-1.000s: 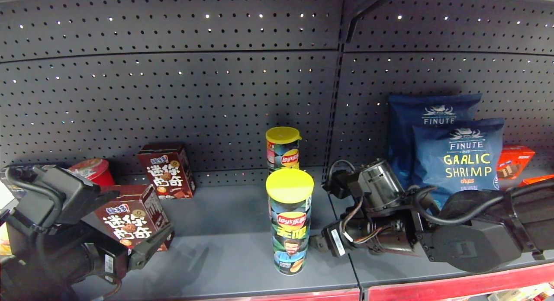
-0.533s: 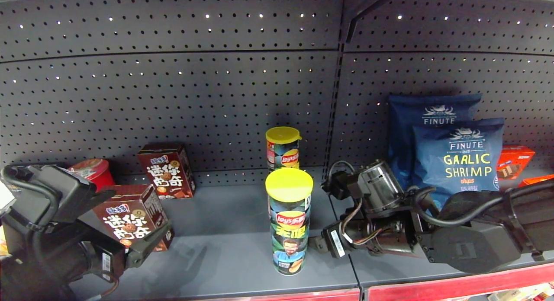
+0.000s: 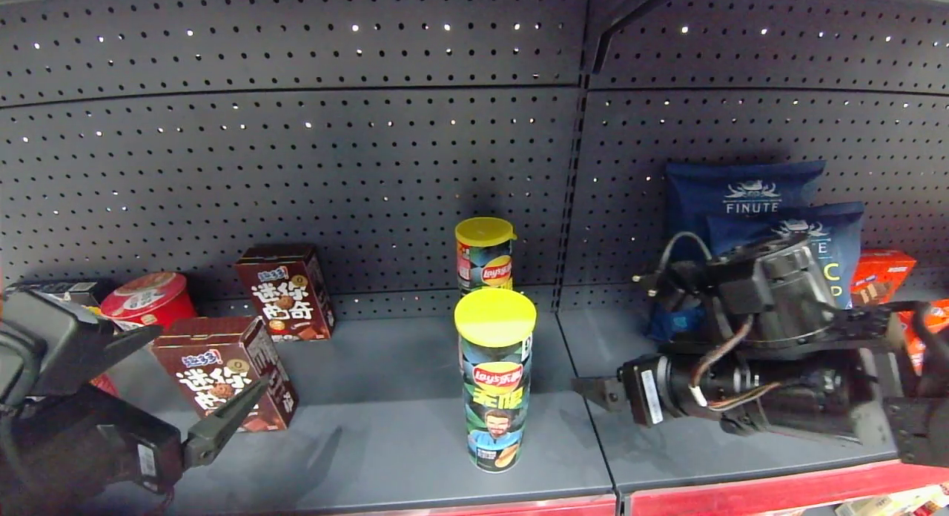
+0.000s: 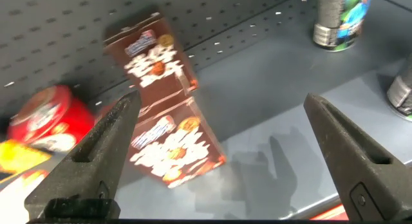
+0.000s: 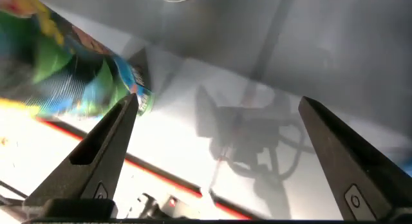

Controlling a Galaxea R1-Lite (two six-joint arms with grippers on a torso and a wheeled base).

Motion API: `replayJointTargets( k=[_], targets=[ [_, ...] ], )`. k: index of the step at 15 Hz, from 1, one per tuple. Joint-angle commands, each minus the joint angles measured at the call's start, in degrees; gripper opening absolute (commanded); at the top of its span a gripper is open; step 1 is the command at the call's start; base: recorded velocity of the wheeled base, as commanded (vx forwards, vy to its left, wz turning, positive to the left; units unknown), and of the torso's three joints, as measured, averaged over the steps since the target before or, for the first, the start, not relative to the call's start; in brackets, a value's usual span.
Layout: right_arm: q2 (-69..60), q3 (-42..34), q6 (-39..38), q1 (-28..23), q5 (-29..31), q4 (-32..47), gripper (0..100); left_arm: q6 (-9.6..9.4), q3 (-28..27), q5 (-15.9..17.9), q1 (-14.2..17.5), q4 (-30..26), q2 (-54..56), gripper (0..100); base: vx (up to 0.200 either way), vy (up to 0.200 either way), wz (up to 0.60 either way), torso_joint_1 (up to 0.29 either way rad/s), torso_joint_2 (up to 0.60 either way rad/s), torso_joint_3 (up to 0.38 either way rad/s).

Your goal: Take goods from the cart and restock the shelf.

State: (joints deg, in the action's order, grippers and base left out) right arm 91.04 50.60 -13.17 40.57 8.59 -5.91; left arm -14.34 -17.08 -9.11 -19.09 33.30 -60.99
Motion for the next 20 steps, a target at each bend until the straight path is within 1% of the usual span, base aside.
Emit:
replayJointTargets(
  k=[1, 2, 3, 4, 6, 7, 8, 9, 10, 11, 12, 13, 14, 15, 16, 17, 18, 19, 20],
  targets=[
    [-12.7, -6.9, -0.3, -3.0, 0.1, 0.7, 100, -0.25, 2.6, -1.5, 0.1, -0.6, 6.9, 100, 0.000, 0.000, 0.00, 0.000, 0.00, 0.000],
    [-15.0, -8.3, -0.2, -3.7, 0.2, 1.7, 100, -0.25, 2.8, -2.8, 0.3, -1.6, 9.0, 100, 0.000, 0.000, 0.00, 0.000, 0.00, 0.000],
    [-19.5, -10.3, -0.1, -5.4, 0.2, 4.4, 100, -0.17, 2.8, -6.0, 0.7, -5.2, 13.6, 100, 0.000, 0.000, 0.00, 0.000, 0.00, 0.000],
    [-22.7, -11.8, 0.1, -7.0, 0.2, 6.3, 100, 0.01, 2.8, -7.6, 0.9, -8.8, 17.2, 100, 0.000, 0.000, 0.00, 0.000, 0.00, 0.000],
    [-29.9, -16.0, 0.3, -11.5, 0.2, 8.0, 100, 0.27, 3.5, -9.7, 1.7, -17.3, 25.5, 100, 0.000, 0.000, 0.00, 0.000, 0.00, 0.000],
    [-33.6, -18.3, 0.6, -14.0, 0.3, 8.6, 100, 0.27, 3.4, -10.5, 2.8, -21.1, 29.3, 100, 0.000, 0.000, 0.00, 0.000, 0.00, 0.000],
    [-36.0, -19.7, 0.9, -15.8, 0.4, 9.0, 100, 0.27, 3.3, -10.8, 4.0, -23.2, 31.6, 100, 0.000, 0.000, 0.00, 0.000, 0.00, 0.000],
    [-41.7, -22.9, 2.1, -21.1, 0.5, 9.7, 100, 0.27, 2.9, -11.0, 8.2, -27.9, 36.6, 100, 0.000, 0.000, 0.00, 0.000, 0.00, 0.000],
    [-45.5, -25.2, 3.4, -25.4, 0.5, 9.7, 100, 0.27, 3.0, -10.9, 11.1, -30.9, 39.6, 100, 0.000, 0.000, 0.00, 0.000, 0.00, 0.000],
    [-49.0, -27.1, 4.6, -29.3, 0.5, 9.7, 100, 0.36, 3.4, -10.9, 12.8, -34.1, 42.6, 100, 0.000, 0.000, 0.00, 0.000, 0.00, 0.000],
    [-53.2, -29.3, 5.2, -34.1, 0.5, 9.7, 100, 0.36, 3.6, -10.9, 14.2, -39.2, 46.3, 100, 0.000, 0.000, 0.00, 0.000, 0.00, 0.000],
    [-56.9, -30.8, 5.3, -36.4, 0.8, 9.8, 100, 0.45, 3.9, -10.8, 15.9, -43.9, 49.5, 100, 0.000, 0.000, 0.00, 0.000, 0.00, 0.000],
    [-61.2, -32.8, 5.7, -38.1, 1.9, 9.7, 100, 1.06, 4.3, -10.8, 18.6, -48.4, 53.6, 100, 0.000, 0.000, 0.00, 0.000, 0.00, 0.000],
    [-66.3, -35.0, 7.1, -39.1, 3.2, 9.6, 100, 2.03, 5.9, -10.8, 20.5, -52.5, 57.7, 100, 0.000, 0.000, 0.00, 0.000, 0.00, 0.000],
    [-69.1, -36.3, 8.0, -39.4, 3.5, 9.6, 100, 3.44, 6.6, -10.8, 20.5, -53.3, 58.7, 100, 0.000, 0.000, 0.00, 0.000, 0.00, 0.000],
    [-81.8, -42.5, 13.6, -39.6, 3.6, 9.9, 100, 8.45, 7.1, -10.6, 20.4, -52.2, 58.3, 100, 0.000, 0.000, 0.00, 0.000, 0.00, 0.000],
    [-85.9, -45.0, 15.3, -39.5, 3.5, 10.0, 100, 8.97, 7.2, -10.3, 20.4, -52.1, 58.2, 100, 0.000, 0.000, 0.00, 0.000, 0.00, 0.000],
    [-91.0, -47.4, 16.9, -40.6, 3.5, 9.1, 100, 11.70, 7.2, -8.0, 19.0, -52.1, 59.8, 100, 0.000, 0.000, 0.00, 0.000, 0.00, 0.000],
    [-91.0, -47.7, 16.9, -40.6, 3.6, 8.6, 100, 13.55, 7.2, -7.1, 18.7, -52.2, 61.0, 100, 0.000, 0.000, 0.00, 0.000, 0.00, 0.000]
  ],
)
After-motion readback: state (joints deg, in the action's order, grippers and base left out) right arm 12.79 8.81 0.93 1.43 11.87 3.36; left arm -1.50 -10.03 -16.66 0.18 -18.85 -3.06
